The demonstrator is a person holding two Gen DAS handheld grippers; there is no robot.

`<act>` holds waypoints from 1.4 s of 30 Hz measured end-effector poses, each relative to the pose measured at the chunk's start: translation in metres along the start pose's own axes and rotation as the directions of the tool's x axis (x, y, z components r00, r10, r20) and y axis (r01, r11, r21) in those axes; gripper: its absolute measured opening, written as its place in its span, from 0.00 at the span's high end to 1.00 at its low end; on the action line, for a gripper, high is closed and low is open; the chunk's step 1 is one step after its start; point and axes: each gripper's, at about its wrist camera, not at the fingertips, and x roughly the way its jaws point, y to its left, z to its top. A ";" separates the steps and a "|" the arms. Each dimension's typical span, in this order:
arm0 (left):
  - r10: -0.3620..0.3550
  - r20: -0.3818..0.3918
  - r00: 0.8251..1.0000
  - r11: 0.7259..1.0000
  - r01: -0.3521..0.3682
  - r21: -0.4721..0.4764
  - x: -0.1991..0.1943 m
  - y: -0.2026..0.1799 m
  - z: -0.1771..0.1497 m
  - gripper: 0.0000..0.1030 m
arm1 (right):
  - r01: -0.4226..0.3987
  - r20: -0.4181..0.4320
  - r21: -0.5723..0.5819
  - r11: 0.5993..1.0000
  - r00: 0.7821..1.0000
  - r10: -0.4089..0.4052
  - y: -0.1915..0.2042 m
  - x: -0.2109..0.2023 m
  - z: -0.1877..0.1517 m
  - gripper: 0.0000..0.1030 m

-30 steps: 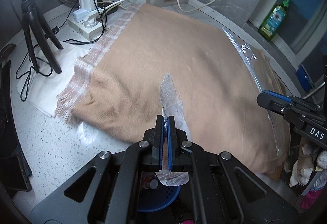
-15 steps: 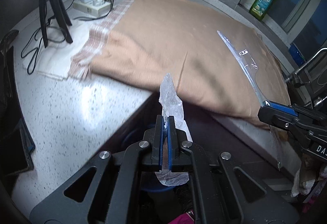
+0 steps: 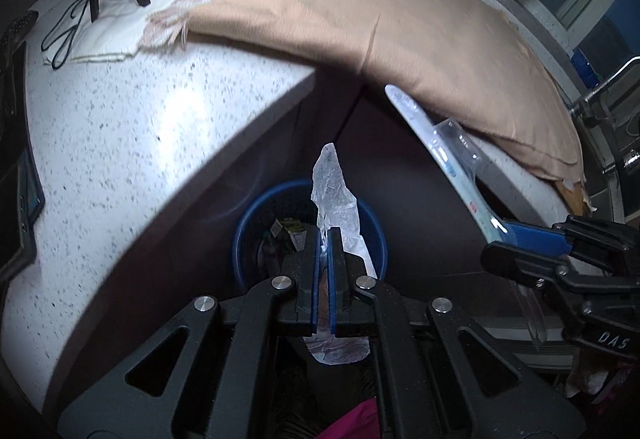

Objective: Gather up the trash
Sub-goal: 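Carry the wrapper and toothbrush package with both tools over the blue basket, then open both tools to drop the wrapper and package into the basket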

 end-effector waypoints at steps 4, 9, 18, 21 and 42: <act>0.005 -0.042 0.999 1.000 -0.005 -0.012 0.019 0.002 -0.008 1.00 | 0.019 -0.043 0.009 1.000 0.999 -0.018 -0.003 0.019 -0.013 0.72; 0.008 -0.086 0.996 1.000 -0.010 -0.025 0.038 0.002 -0.017 1.00 | 0.046 -0.093 0.034 0.998 0.995 -0.043 -0.015 0.046 -0.023 0.72; 0.032 -0.162 0.986 0.999 -0.035 -0.014 0.080 0.000 -0.024 1.00 | 0.084 -0.169 0.054 0.995 0.983 -0.074 -0.033 0.089 -0.033 0.72; 0.042 -0.182 0.982 0.999 -0.046 -0.017 0.093 0.004 -0.022 1.00 | 0.097 -0.181 0.058 0.994 0.980 -0.085 -0.037 0.100 -0.032 0.72; 0.130 -0.202 0.971 0.990 -0.137 -0.021 0.119 0.011 -0.026 0.73 | 0.180 -0.201 -0.010 0.984 0.963 -0.178 -0.029 0.143 -0.019 0.59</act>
